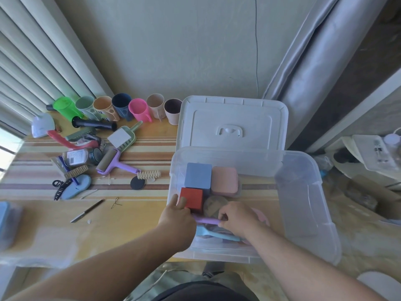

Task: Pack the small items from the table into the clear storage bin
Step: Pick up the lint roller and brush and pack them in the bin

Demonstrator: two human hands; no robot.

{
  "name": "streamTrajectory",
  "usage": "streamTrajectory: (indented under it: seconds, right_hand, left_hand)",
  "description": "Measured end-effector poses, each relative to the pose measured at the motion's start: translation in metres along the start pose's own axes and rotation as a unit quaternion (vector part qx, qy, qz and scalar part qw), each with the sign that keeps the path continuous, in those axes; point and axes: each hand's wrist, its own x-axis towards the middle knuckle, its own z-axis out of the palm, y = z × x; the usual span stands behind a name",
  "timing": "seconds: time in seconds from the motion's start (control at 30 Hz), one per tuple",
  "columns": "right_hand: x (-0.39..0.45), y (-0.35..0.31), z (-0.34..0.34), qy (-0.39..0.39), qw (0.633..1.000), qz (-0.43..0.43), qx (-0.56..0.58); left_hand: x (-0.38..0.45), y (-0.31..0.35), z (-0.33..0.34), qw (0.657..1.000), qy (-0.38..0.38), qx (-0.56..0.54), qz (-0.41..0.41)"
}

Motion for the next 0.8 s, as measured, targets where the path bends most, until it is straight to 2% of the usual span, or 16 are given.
streamTrajectory:
  seconds: [0.1,0.2,0.27,0.3,0.33,0.4,0.43,0.5,0.57,0.63,0.73,0.8]
  right_hand:
    - [-0.004,0.005,-0.004,0.012,1.0,0.0,0.005]
    - [-0.009,0.005,-0.01,-0.02,1.0,0.002,-0.02]
    - [-0.014,0.001,-0.015,-0.002,1.0,-0.019,-0.011]
    - [-0.016,-0.004,-0.019,0.045,0.998,-0.046,0.004]
    - [-0.019,-0.013,-0.022,0.122,0.989,-0.082,0.033]
    - [-0.019,-0.046,-0.03,0.277,0.943,-0.158,0.098]
    - [-0.017,-0.069,-0.035,0.331,0.919,-0.186,0.109]
    - [-0.009,-0.118,-0.044,0.371,0.893,-0.239,0.089]
    - [0.007,-0.16,-0.048,0.358,0.882,-0.296,0.076]
    - [0.026,-0.196,-0.047,0.323,0.89,-0.317,0.06]
    - [0.062,-0.24,-0.032,0.268,0.915,-0.298,0.042]
    - [0.093,-0.262,-0.018,0.214,0.945,-0.247,0.032]
  left_hand:
    - [-0.001,-0.003,0.007,1.0,0.002,0.017,0.006]
    - [-0.004,-0.004,0.005,1.0,-0.004,0.022,0.02]
    - [-0.005,-0.008,-0.003,0.997,0.042,-0.029,0.059]
    - [-0.007,-0.014,-0.005,0.988,0.092,-0.089,0.088]
    - [-0.01,-0.023,-0.003,0.965,0.166,-0.168,0.113]
    - [-0.018,-0.048,0.008,0.882,0.347,-0.302,0.099]
    - [-0.022,-0.062,0.016,0.842,0.416,-0.34,0.057]
    - [-0.03,-0.093,0.043,0.785,0.464,-0.405,-0.063]
    - [-0.034,-0.127,0.08,0.769,0.436,-0.439,-0.161]
    - [-0.036,-0.161,0.128,0.781,0.378,-0.448,-0.216]
    - [-0.044,-0.207,0.197,0.794,0.258,-0.467,-0.291]
    - [-0.052,-0.23,0.241,0.803,0.177,-0.463,-0.329]
